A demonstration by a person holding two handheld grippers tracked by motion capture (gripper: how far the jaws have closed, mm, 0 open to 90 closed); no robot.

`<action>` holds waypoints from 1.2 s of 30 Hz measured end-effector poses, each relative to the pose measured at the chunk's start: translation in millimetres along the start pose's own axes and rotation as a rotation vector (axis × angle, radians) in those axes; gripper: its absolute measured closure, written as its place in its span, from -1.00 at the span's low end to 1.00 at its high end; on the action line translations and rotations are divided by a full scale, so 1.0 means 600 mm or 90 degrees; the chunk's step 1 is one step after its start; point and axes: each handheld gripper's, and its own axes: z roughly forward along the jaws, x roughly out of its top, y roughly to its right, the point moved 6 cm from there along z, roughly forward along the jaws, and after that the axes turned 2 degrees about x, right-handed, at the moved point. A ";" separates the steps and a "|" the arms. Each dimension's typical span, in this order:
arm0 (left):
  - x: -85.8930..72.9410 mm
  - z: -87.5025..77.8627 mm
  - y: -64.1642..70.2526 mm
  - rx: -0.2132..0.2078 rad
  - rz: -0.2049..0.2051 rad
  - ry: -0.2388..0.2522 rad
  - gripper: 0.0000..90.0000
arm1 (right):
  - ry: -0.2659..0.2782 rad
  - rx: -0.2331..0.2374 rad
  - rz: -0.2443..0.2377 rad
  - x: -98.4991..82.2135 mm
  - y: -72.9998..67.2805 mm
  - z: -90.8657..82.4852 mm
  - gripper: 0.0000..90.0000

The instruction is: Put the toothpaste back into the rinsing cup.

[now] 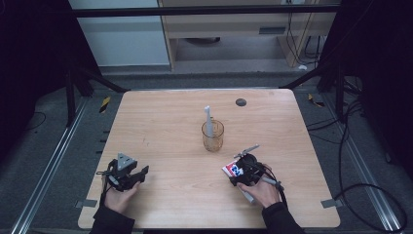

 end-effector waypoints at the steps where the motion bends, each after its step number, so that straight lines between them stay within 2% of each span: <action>1: 0.000 0.000 0.000 0.000 0.000 -0.001 0.08 | -0.002 -0.002 0.002 0.000 0.000 0.001 -0.17; 10: 0.000 0.001 -0.001 0.000 -0.001 -0.001 0.08 | -0.021 -0.008 0.006 0.003 -0.005 0.001 -0.04; 14: 0.000 0.001 -0.001 0.001 -0.001 -0.001 0.08 | -0.024 -0.009 0.019 0.003 -0.006 -0.002 0.13; 21: 0.000 0.002 0.000 0.001 -0.001 -0.002 0.08 | -0.017 0.004 0.022 0.004 -0.007 -0.016 0.45; 26: 0.000 0.000 -0.001 0.001 -0.001 -0.001 0.08 | -0.013 0.019 0.028 0.002 -0.007 -0.021 0.51; 27: 0.000 0.000 -0.001 0.001 -0.001 0.000 0.08 | -0.008 0.021 0.020 0.003 -0.006 -0.023 0.51; 31: 0.001 -0.001 -0.001 0.002 0.000 0.001 0.08 | 0.018 0.026 0.020 0.008 -0.010 -0.036 0.53; 36: 0.001 0.000 0.001 0.003 0.002 0.000 0.08 | 0.079 0.031 0.017 0.019 -0.008 -0.061 0.54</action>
